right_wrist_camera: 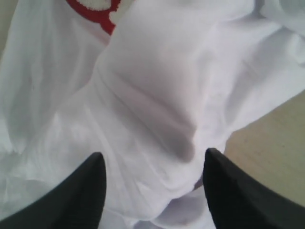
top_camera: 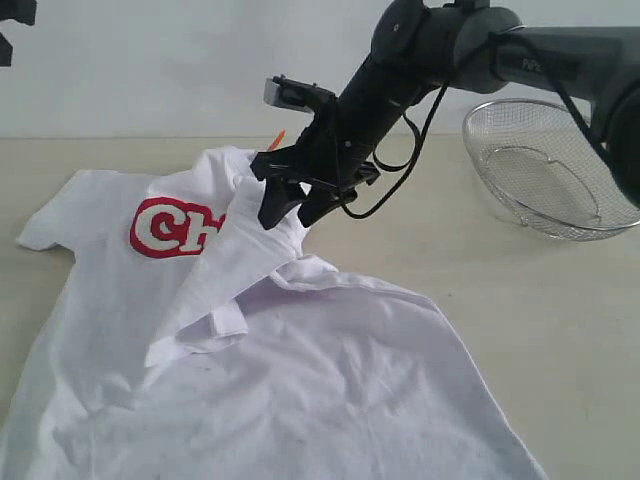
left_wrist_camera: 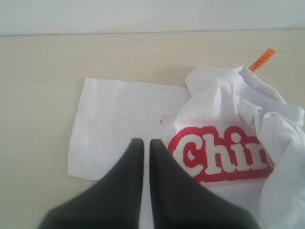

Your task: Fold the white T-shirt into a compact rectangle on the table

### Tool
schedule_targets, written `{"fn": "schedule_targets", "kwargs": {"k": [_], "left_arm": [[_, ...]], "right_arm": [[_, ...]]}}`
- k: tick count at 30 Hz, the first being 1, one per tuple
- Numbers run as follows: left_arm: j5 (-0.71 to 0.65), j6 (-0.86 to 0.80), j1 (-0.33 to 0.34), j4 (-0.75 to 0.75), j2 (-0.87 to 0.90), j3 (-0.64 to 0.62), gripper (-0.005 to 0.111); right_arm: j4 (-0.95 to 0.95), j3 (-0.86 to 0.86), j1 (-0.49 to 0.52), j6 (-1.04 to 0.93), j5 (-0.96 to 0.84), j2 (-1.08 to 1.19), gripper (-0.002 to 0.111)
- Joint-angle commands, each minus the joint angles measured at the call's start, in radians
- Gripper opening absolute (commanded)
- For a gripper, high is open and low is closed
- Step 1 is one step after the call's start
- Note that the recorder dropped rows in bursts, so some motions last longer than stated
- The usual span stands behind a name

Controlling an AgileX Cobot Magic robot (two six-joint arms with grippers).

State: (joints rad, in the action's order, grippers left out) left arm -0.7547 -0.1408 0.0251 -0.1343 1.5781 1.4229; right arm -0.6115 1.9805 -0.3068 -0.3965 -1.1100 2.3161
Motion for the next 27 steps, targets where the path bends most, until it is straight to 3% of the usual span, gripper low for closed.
{"fn": "schedule_targets", "kwargs": {"k": [1, 4, 9, 15, 16, 20, 21, 24, 27], "left_arm": [[-0.004, 0.013, 0.004, -0.003, -0.034, -0.006, 0.005], [-0.016, 0.006, 0.004, -0.003, -0.041, -0.006, 0.005], [-0.042, -0.001, 0.004, -0.003, -0.046, -0.006, 0.005], [-0.045, -0.008, 0.004, -0.003, -0.046, -0.006, 0.005], [-0.045, -0.008, 0.004, -0.003, -0.046, -0.006, 0.005], [-0.045, -0.008, 0.004, -0.003, -0.046, -0.006, 0.005], [-0.045, -0.008, 0.004, -0.003, -0.046, -0.006, 0.005], [-0.045, -0.008, 0.004, -0.003, -0.046, -0.006, 0.005], [-0.054, -0.008, 0.004, -0.003, -0.046, -0.006, 0.005]], "right_arm": [[-0.003, -0.003, -0.031, 0.003, 0.003, 0.011, 0.053], [0.004, -0.003, -0.042, 0.003, 0.002, 0.020, 0.044], [0.015, -0.003, -0.042, 0.003, 0.013, 0.022, 0.000], [0.023, -0.003, -0.042, -0.008, 0.045, 0.020, 0.003], [0.023, -0.003, -0.042, -0.010, 0.049, 0.020, 0.010], [0.047, -0.003, -0.042, 0.006, 0.114, 0.020, 0.068], [0.049, -0.003, -0.042, 0.012, 0.152, 0.020, 0.067], [0.051, -0.003, -0.028, 0.029, 0.238, 0.020, 0.049], [0.045, -0.001, 0.008, 0.087, 0.279, 0.020, 0.045]]}}
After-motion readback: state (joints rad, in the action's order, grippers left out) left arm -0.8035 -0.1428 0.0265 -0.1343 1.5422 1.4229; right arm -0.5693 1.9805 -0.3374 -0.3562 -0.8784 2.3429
